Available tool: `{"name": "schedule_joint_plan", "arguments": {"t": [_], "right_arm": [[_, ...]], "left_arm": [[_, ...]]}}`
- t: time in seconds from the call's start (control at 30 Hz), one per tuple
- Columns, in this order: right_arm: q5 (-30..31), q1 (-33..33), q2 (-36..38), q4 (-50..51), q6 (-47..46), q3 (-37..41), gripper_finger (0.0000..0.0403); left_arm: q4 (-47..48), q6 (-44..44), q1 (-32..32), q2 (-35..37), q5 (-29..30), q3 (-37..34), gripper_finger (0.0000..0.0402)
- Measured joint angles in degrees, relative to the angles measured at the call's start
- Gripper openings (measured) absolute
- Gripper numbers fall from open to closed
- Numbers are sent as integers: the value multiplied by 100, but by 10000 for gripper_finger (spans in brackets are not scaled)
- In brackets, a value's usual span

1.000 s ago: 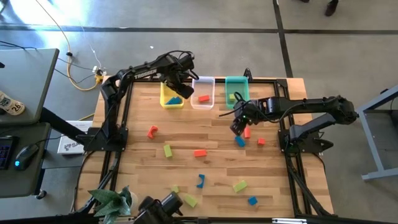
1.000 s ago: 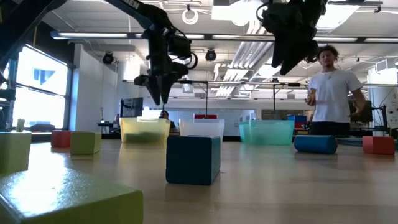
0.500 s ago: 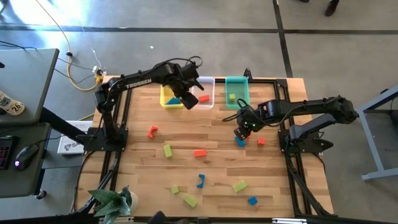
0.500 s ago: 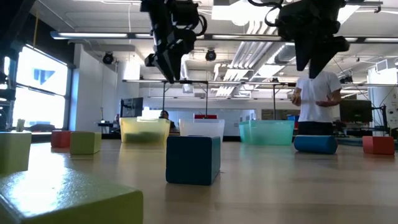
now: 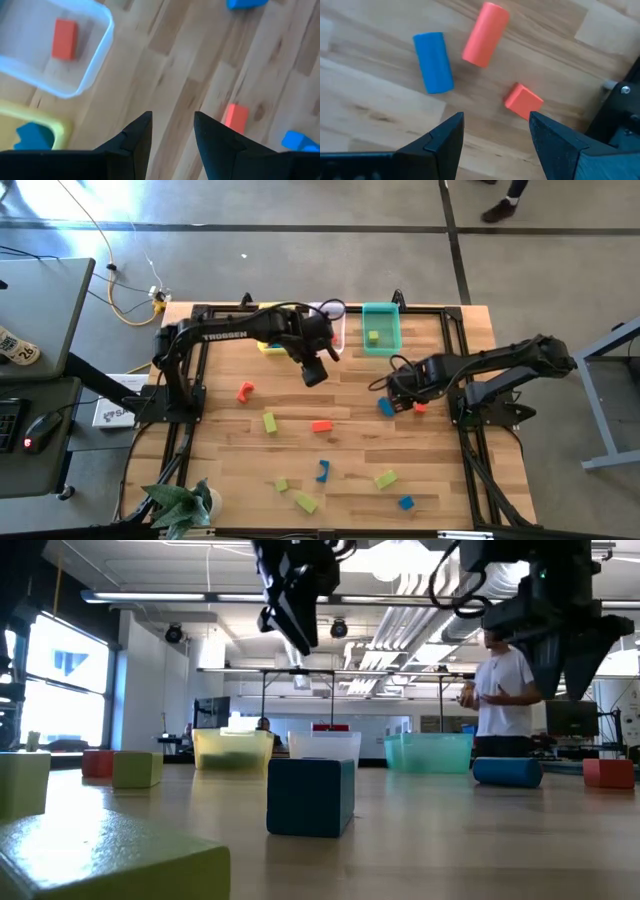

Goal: Sort & place blocks by color
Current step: Put the orange block into the transparent bin

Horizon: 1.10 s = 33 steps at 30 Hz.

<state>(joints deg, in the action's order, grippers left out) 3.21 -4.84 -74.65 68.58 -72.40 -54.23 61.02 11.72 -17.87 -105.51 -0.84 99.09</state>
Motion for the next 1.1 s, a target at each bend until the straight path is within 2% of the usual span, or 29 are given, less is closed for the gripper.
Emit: {"name": "schedule_joint_plan", "arguments": {"t": [0.23, 0.5, 1.1], "right_arm": [[189, 107, 0, -508, -236, 457, 213], [637, 537, 0, -1393, -204, 952, 213], [471, 984, 0, -3325, -89, 2109, 200]], "left_arm": [[-363, 22, 148, 0, 0, 1, 133], [-497, 261, 155, 0, 0, 0, 133], [-534, 315, 153, 0, 0, 1, 133]]}}
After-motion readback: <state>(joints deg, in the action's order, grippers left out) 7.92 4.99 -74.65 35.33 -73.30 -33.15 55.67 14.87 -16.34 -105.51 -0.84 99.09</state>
